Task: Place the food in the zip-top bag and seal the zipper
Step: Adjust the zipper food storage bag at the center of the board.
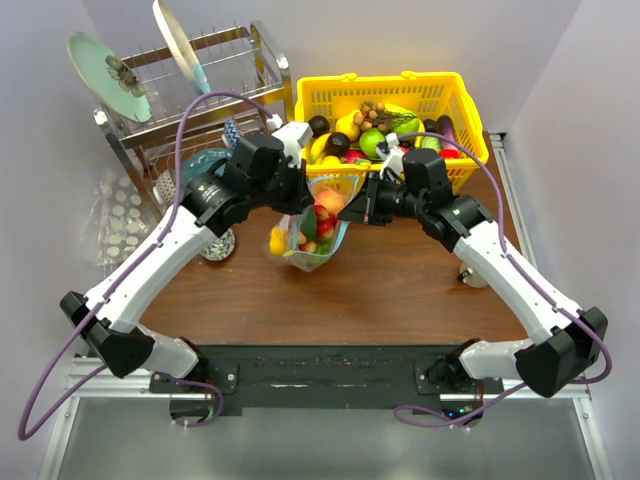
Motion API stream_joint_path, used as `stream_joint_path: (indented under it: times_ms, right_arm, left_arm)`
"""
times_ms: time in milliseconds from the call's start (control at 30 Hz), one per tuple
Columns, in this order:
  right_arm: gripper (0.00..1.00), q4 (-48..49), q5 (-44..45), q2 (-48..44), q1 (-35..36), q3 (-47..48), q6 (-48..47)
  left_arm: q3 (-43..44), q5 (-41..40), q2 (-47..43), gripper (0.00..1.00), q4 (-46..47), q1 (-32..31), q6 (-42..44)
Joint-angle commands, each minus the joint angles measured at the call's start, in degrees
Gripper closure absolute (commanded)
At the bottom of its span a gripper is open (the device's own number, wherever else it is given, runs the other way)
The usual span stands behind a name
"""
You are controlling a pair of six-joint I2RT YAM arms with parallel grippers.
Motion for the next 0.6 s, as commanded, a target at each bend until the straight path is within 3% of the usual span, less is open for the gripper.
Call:
stream_joint_path:
  times_ms: [0,133,500,567]
  right_arm:
    - [1.0,3.9,1.0,-2.2,0.3,-0.1,-0.7]
    - [1.0,2.4,-0.3,-0.5,0.3,0.2,-1.3]
    - [1.0,3.0,0.4,-0.3,0.4,-1.3,-1.0]
    - [1.0,3.0,0.5,-0.1,0.4,-1.7,-0.9]
  left_arm:
    - [-8.7,-1.4,-3.3,1.0,4.5,0.1,0.3]
    - [-16.4,0.2,-2.4,1.0,7.4,0.4,-0.8]
    - [-11.0,-0.3,-1.5,1.0,4.5,0.6,0.6]
    - [-11.7,-0.3,-1.3,0.91,4.2,0.6,0.5]
